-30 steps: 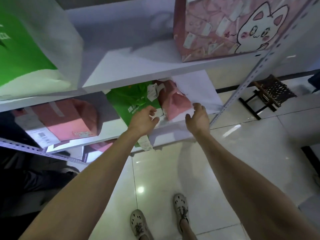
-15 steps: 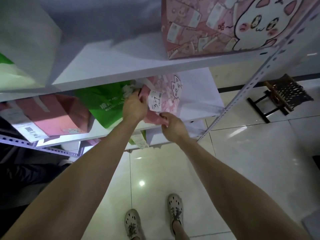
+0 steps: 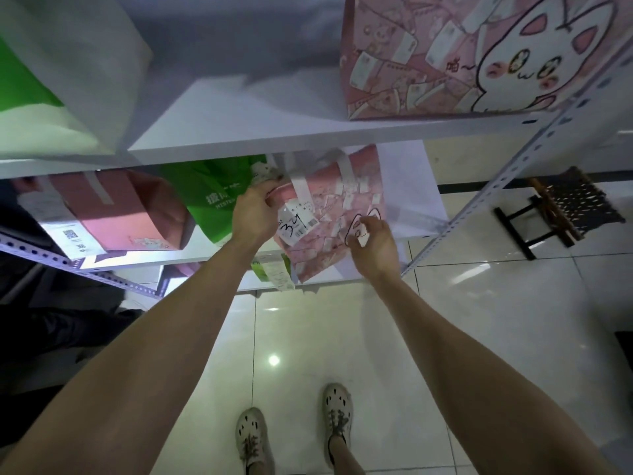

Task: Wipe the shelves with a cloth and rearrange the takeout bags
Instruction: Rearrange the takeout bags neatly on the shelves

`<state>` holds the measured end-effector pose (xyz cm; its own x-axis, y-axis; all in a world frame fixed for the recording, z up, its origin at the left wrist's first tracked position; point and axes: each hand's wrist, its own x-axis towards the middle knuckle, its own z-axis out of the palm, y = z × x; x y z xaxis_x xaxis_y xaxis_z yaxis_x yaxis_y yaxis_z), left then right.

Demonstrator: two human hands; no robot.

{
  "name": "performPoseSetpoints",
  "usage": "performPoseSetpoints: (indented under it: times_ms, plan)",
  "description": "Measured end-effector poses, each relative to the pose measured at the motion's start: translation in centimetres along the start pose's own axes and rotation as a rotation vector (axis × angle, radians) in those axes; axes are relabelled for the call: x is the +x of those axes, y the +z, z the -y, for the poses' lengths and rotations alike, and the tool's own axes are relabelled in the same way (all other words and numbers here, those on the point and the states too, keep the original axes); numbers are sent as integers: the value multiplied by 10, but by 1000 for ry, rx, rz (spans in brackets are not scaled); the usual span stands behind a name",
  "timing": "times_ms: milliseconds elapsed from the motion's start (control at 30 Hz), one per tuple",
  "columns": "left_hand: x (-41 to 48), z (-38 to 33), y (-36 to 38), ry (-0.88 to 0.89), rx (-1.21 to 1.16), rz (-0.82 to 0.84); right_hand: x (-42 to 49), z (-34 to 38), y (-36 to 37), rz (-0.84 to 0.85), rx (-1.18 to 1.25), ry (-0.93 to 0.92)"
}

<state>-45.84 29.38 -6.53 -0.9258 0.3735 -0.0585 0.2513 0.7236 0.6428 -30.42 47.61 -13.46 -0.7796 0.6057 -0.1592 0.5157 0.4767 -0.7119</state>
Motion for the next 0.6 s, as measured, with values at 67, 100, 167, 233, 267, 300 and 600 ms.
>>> performPoseSetpoints:
  times_ms: [67, 100, 167, 233, 267, 300, 600]
  plan:
    - [-9, 2, -4, 4, -23, 25, -4, -2, -9, -82, 22, 19]
    - [-14, 4, -6, 7, -29, 43, -6, -2, -13, -101, 34, 23]
    - [-23, 6, -14, 18, -37, 89, -12, 1, -20, -78, 72, 43]
    - [-34, 9, -25, 48, -40, 138, -20, 8, -28, -3, 154, 111]
    - [-40, 12, -31, 61, -43, 164, -24, 11, -32, 26, 206, 147]
    - [-47, 14, -39, 69, -53, 185, -29, 14, -35, 44, 244, 166]
    - [-122, 45, -118, -123, -382, 27, -116, 52, -43, 64, 339, 69]
